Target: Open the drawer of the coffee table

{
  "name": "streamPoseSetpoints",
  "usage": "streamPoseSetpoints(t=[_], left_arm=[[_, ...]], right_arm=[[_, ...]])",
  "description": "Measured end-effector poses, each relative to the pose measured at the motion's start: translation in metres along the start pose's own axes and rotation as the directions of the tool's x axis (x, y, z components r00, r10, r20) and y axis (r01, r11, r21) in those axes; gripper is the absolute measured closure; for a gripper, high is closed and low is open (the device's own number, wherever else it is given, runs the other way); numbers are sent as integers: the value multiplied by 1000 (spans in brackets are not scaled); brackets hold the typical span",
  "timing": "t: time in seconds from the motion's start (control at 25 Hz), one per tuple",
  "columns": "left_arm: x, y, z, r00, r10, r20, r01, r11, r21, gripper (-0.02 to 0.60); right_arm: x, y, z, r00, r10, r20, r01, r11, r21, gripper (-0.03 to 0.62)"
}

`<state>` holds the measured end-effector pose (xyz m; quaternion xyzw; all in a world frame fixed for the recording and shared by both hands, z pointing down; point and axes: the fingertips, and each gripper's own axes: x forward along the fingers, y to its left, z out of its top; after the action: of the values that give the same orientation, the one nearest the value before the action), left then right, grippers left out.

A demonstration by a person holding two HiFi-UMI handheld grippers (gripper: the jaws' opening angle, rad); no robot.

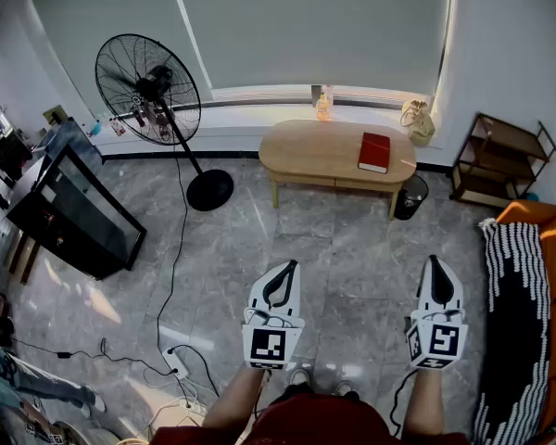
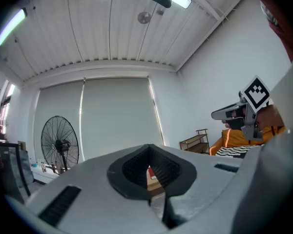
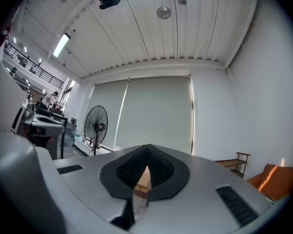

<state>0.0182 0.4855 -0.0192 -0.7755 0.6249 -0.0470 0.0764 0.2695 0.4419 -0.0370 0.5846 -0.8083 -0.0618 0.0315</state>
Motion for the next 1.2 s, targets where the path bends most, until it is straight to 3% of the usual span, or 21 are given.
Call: streamPoseSetpoints(t=[0.32,0.96,1.2], left_arm=[[1,15,1,999,12,39,-11,1000,-24,574],[-7,32,-5,1000,3,28,-2,999,-33,574],[-11,44,-10,1000,0,29,1,999,-34,574]], right_arm=[[7,19,0,1000,7,9,-6,1000,-10,600],[15,57,-4,999,36,-6,-36,999,-10,597],[22,75,-7,998,56,-23,-56,998,-9,442]])
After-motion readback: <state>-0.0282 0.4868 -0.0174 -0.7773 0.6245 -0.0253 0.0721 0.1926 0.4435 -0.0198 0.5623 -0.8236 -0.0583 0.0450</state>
